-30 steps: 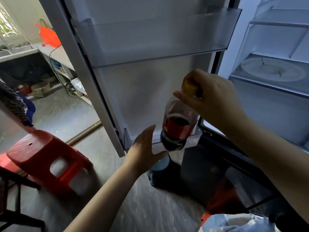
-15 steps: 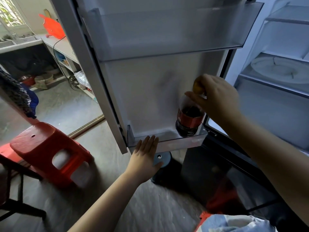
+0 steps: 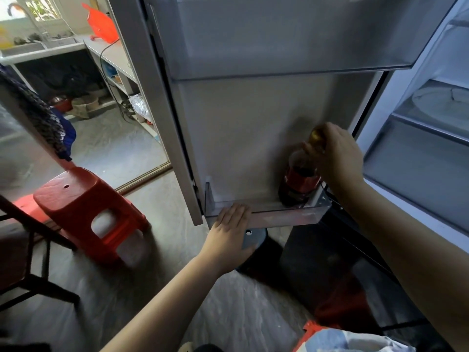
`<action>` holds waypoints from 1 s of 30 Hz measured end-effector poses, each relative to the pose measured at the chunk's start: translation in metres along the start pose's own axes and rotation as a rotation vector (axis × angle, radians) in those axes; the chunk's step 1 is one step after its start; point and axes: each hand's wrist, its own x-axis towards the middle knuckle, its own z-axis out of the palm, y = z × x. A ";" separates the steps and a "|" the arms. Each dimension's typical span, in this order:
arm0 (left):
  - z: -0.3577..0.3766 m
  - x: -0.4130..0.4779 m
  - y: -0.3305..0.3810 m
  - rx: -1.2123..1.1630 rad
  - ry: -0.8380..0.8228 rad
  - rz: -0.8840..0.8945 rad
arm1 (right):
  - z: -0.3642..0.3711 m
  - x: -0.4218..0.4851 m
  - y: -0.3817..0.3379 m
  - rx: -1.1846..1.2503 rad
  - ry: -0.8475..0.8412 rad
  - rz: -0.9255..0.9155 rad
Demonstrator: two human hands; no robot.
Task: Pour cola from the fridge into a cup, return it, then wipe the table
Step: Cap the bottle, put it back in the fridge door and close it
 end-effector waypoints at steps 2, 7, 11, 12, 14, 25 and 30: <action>0.000 -0.001 -0.001 -0.024 0.053 0.011 | 0.005 0.006 -0.004 -0.008 -0.015 0.039; 0.004 -0.001 -0.002 -0.006 0.096 0.041 | 0.012 0.008 -0.007 -0.005 -0.002 0.117; 0.005 -0.002 -0.007 0.018 0.075 0.080 | 0.012 -0.037 -0.020 0.199 0.116 0.090; 0.005 -0.002 -0.008 0.019 0.068 0.096 | 0.014 -0.054 -0.024 0.203 0.102 0.053; 0.003 -0.003 -0.012 0.011 0.035 0.123 | 0.022 -0.087 -0.030 0.132 -0.019 -0.034; -0.010 -0.024 -0.041 0.038 -0.013 0.276 | 0.059 -0.183 -0.072 0.084 -0.460 0.278; -0.020 -0.036 -0.049 -0.003 -0.033 0.335 | 0.054 -0.200 -0.105 0.013 -0.258 0.247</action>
